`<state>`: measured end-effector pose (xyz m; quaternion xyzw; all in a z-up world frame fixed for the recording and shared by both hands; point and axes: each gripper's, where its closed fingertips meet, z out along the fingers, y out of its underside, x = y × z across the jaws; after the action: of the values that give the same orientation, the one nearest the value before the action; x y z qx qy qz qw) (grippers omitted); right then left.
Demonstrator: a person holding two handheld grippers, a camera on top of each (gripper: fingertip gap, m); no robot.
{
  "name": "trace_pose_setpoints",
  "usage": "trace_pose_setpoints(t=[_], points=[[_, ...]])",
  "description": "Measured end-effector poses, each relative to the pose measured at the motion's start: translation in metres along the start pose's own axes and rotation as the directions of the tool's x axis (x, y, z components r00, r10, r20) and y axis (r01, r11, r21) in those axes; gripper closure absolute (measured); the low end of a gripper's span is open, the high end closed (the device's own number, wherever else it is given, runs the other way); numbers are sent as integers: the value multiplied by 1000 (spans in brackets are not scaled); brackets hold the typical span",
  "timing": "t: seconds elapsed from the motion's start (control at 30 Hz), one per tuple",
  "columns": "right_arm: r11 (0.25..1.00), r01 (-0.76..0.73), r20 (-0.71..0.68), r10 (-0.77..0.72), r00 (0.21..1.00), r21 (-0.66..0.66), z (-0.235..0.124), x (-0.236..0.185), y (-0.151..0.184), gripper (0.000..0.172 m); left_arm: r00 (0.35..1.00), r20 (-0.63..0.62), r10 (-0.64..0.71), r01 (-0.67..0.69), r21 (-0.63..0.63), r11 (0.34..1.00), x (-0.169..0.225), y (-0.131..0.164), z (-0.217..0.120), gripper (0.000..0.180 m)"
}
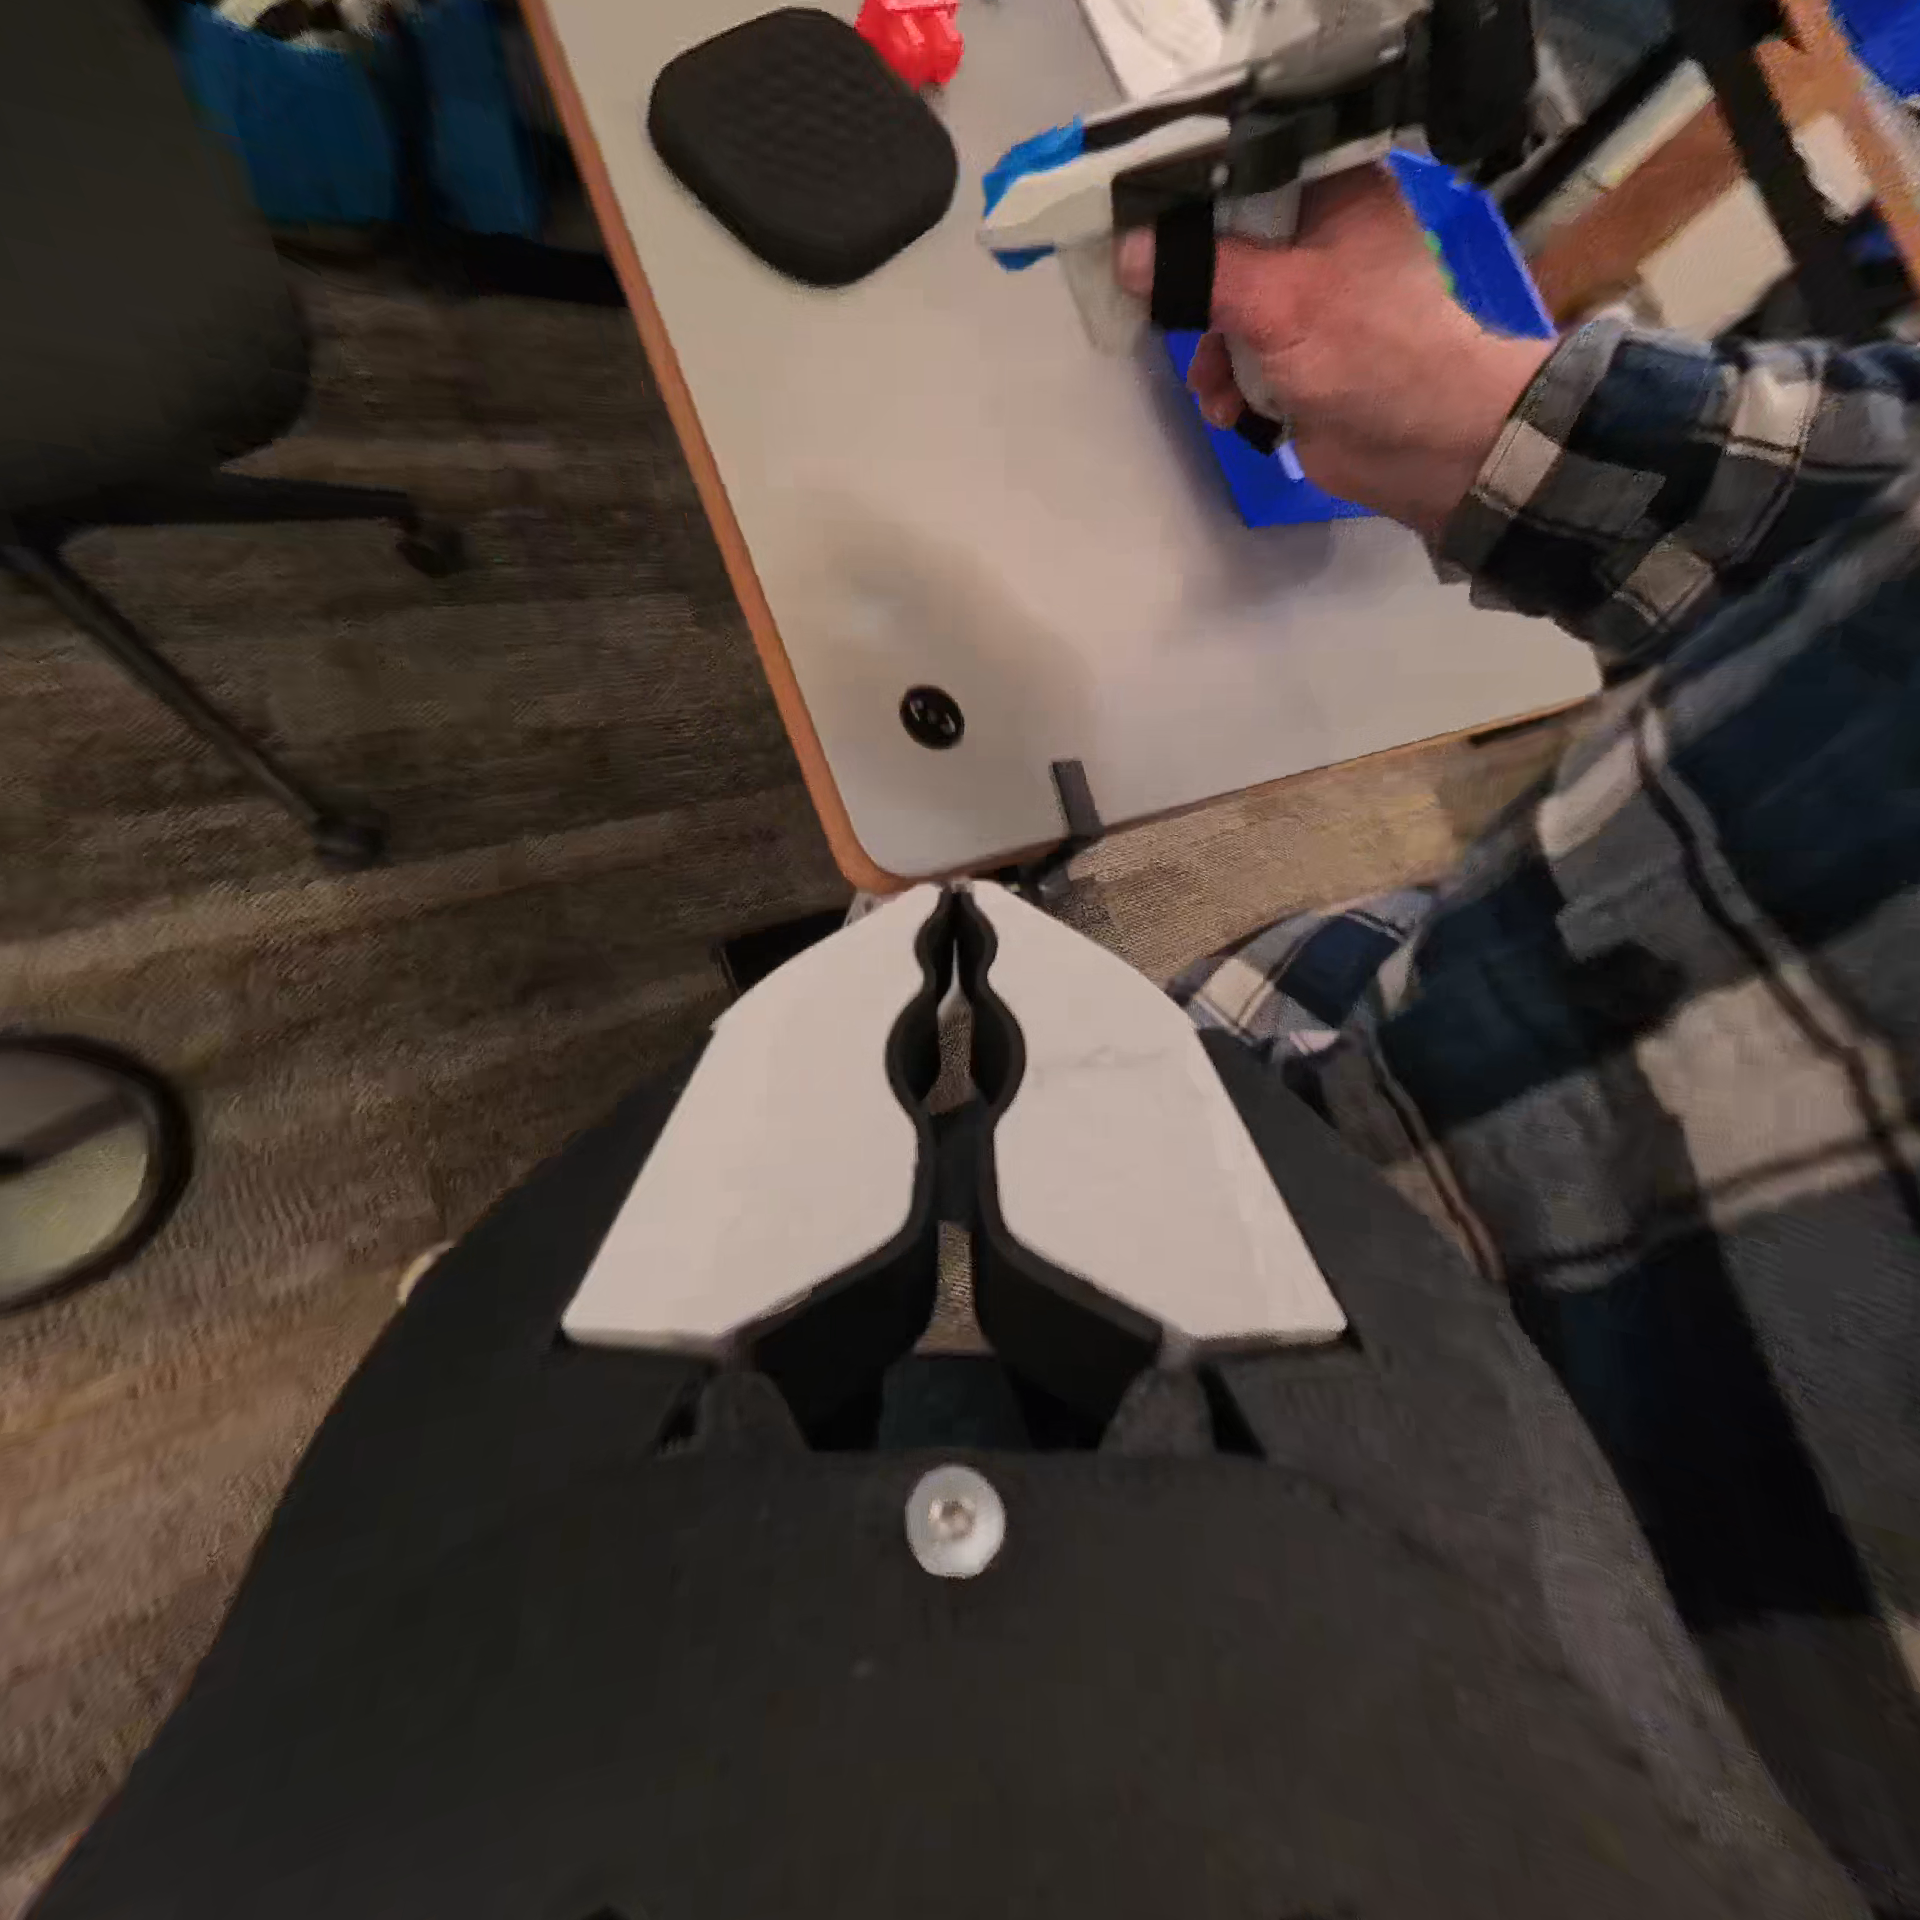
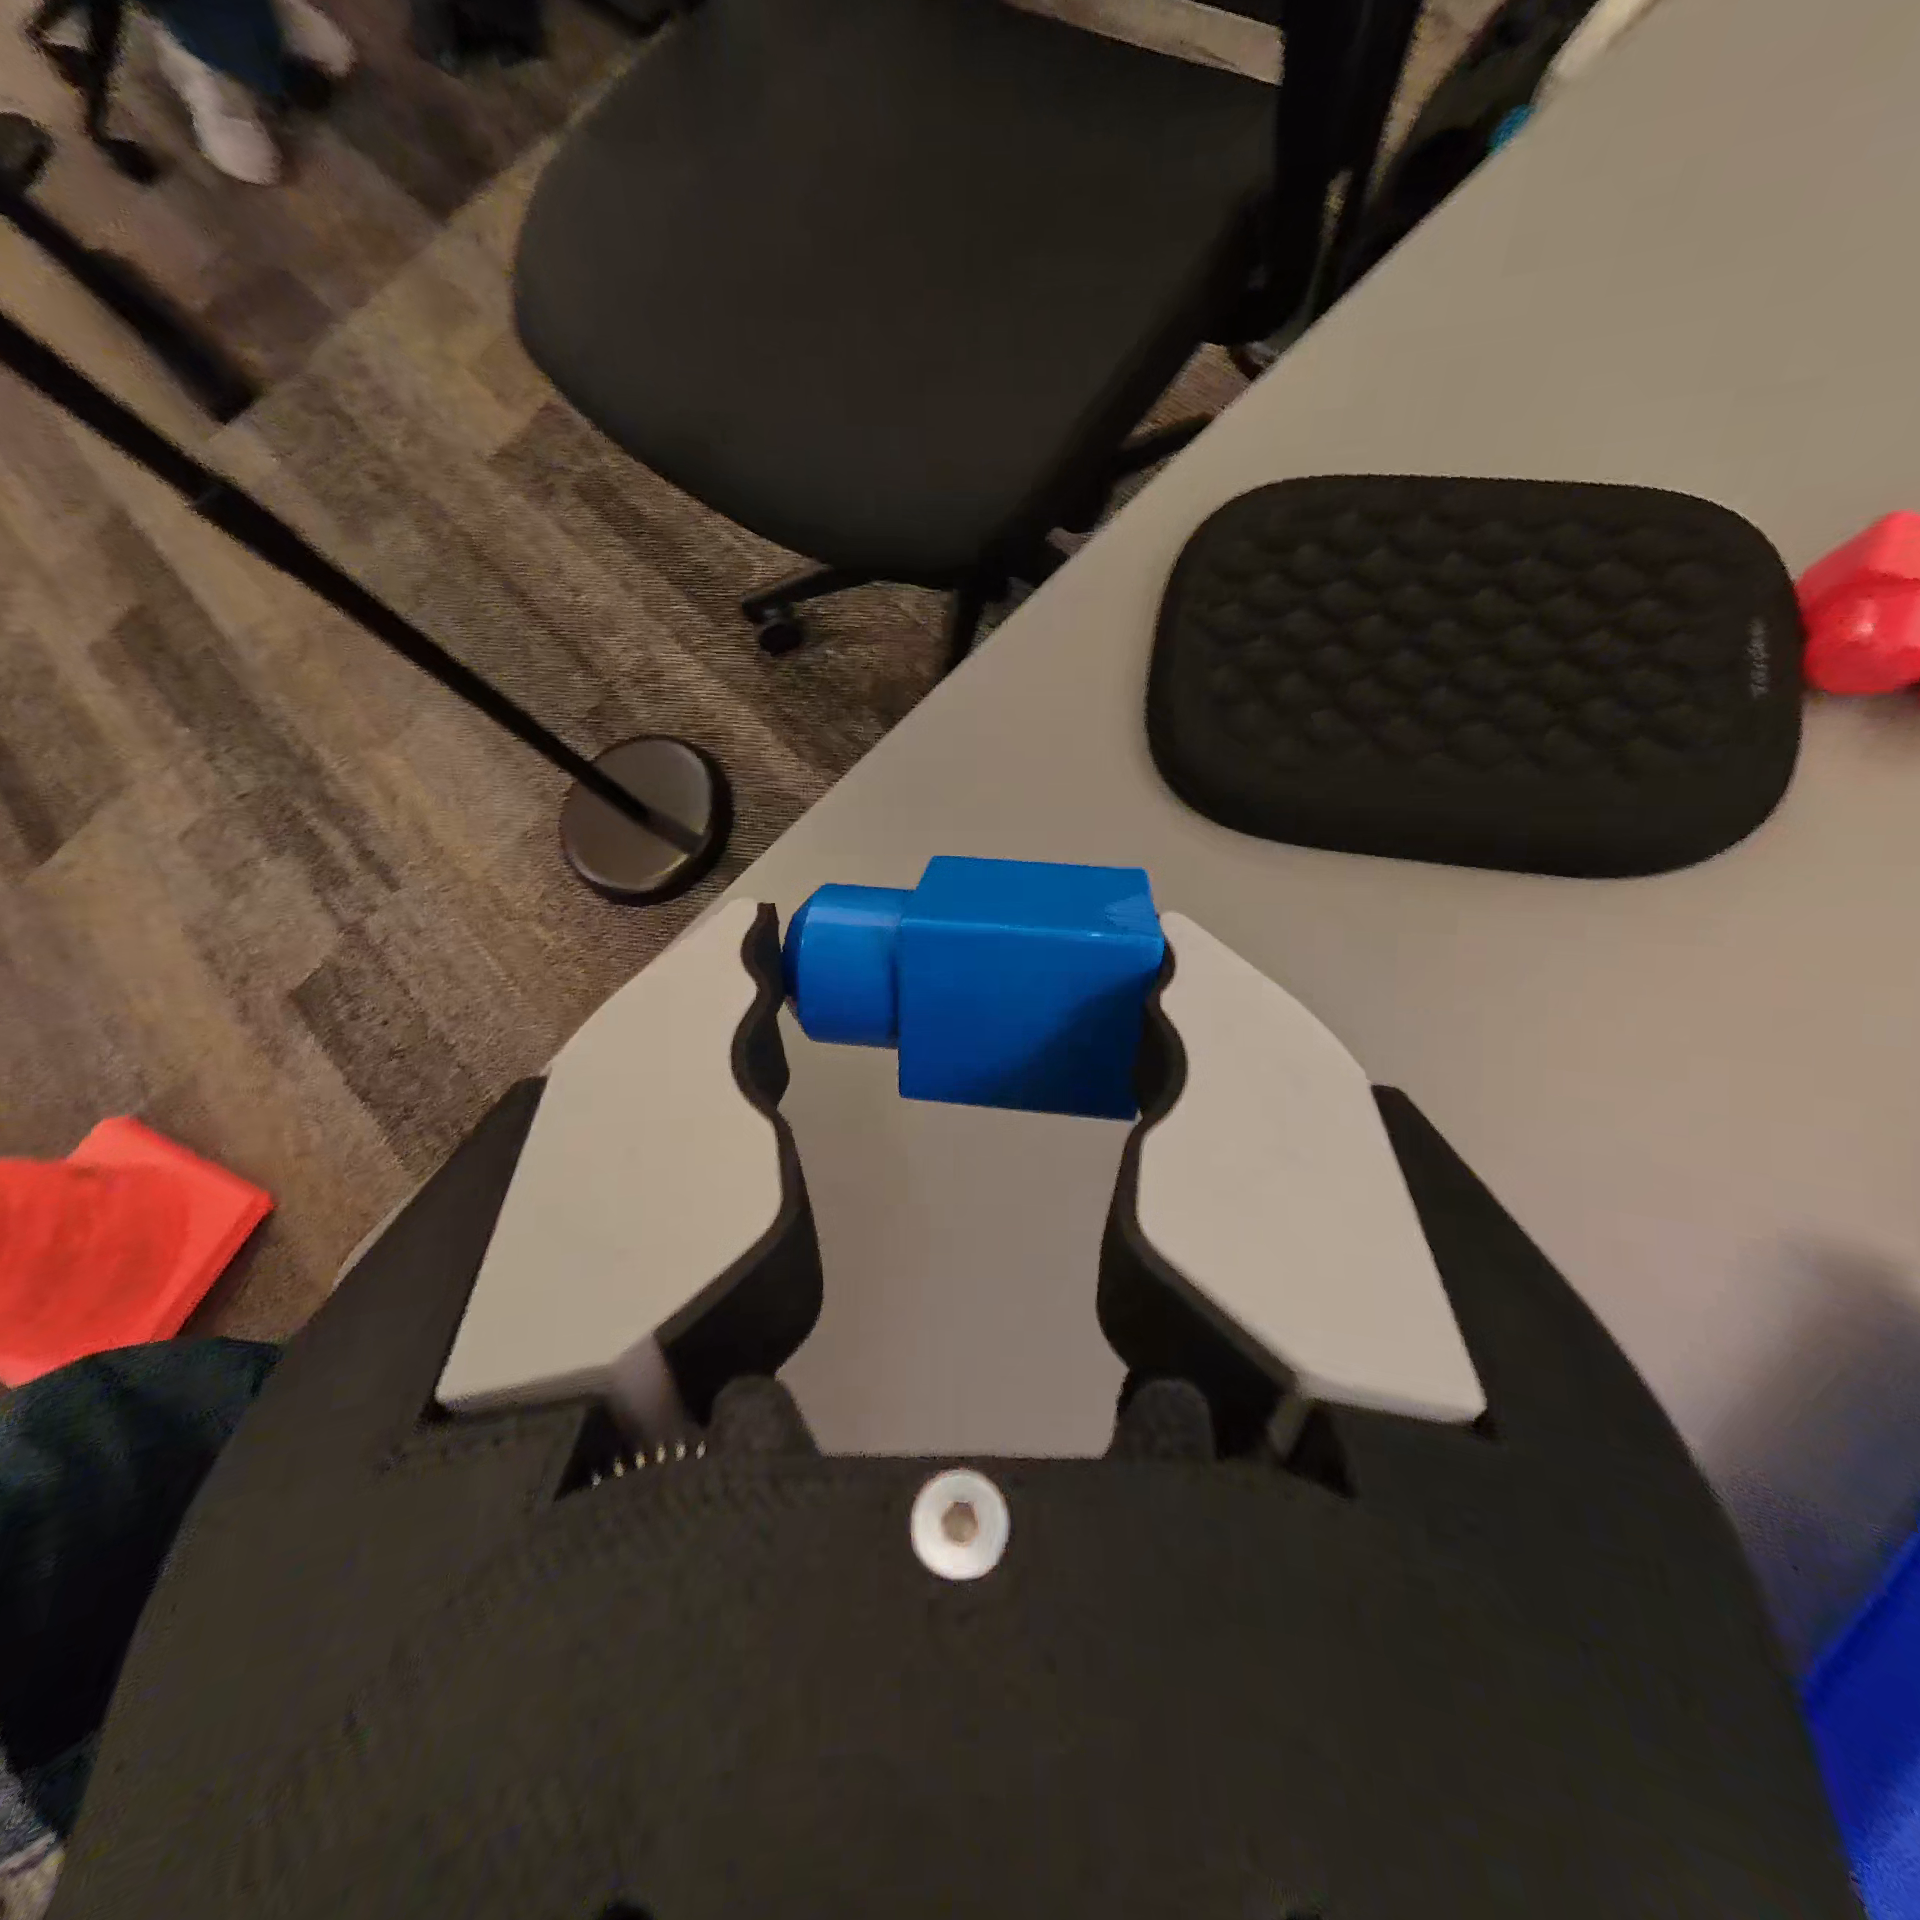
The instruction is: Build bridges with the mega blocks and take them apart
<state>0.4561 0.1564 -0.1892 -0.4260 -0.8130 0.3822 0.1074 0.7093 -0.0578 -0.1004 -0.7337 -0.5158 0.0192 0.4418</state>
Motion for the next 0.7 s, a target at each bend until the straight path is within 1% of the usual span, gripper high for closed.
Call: trace_pose_setpoints(t=[0.13, 0.23, 0.33, 0.43, 0.5, 0.53, 0.57, 0.63, 0.7], points=[[994, -105, -139, 105, 985, 11, 8, 15, -8, 106, 975, -151, 161, -157, 39, 987, -67, -59, 26, 180], [986, -160, -247, 164, 955, 35, 9, 23, -19, 106, 933, -192, 304, -288, 108, 951, -116, -126, 50, 180], [970, -233, -290, 243, 926, 66, 10, 21, -27, 106, 874, -217, 435, -401, 183, 897, -151, -193, 87, 180], [948, -300, -310, 318, 896, 108, 5, 18, -35, 106, 827, -271, 492, -462, 169, 870, -167, -237, 135, 180], [936, -326, -325, 351, 878, 129, 1, 20, -39, 106, 797, -320, 512, -463, 220, 859, -168, -266, 167, 180], [928, -344, -333, 372, 866, 144, -1, 23, -40, 106, 773, -336, 537, -492, 217, 843, -169, -275, 185, 180], [920, -358, -340, 391, 855, 158, -3, 27, -40, 106, 748, -345, 566, -530, 202, 823, -172, -283, 205, 180], [907, -382, -355, 422, 834, 179, -2, 41, -40, 106, 706, -380, 597, -564, 208, 799, -173, -304, 243, 180], [899, -393, -371, 437, 819, 191, 3, 61, -38, 106, 675, -392, 625, -607, 189, 772, -180, -324, 284, 180]])
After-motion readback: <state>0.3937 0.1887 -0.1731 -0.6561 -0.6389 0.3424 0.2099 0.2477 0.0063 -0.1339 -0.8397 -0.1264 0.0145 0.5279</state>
